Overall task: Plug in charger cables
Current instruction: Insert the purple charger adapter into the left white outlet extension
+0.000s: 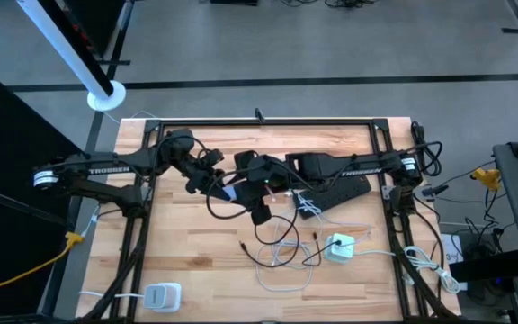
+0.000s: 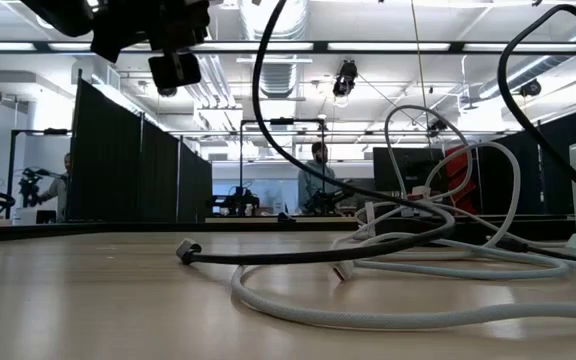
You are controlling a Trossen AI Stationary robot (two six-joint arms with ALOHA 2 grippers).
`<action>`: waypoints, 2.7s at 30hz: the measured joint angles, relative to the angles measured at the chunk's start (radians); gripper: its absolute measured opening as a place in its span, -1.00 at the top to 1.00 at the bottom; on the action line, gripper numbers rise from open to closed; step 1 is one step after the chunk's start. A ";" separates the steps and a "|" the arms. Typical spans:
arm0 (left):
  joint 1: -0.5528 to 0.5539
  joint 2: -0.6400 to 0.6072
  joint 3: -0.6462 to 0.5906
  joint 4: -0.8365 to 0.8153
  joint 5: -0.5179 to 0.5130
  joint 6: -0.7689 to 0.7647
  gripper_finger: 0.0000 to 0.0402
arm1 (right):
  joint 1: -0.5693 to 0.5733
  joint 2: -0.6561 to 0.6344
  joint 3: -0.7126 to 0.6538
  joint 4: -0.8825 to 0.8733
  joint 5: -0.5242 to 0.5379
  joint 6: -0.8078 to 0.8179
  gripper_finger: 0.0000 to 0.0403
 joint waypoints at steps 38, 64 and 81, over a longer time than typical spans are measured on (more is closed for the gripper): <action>-0.105 -0.491 0.000 -0.691 -0.188 0.315 0.41 | 0.029 -0.006 0.167 -0.078 0.135 0.292 0.05; -1.166 0.043 0.469 -1.167 -1.074 0.171 0.66 | 0.259 -0.002 0.068 -0.136 -0.121 0.976 0.05; -1.291 0.508 0.919 -1.555 -0.854 -0.133 -0.02 | 0.471 0.000 -0.084 -0.061 0.049 1.112 0.05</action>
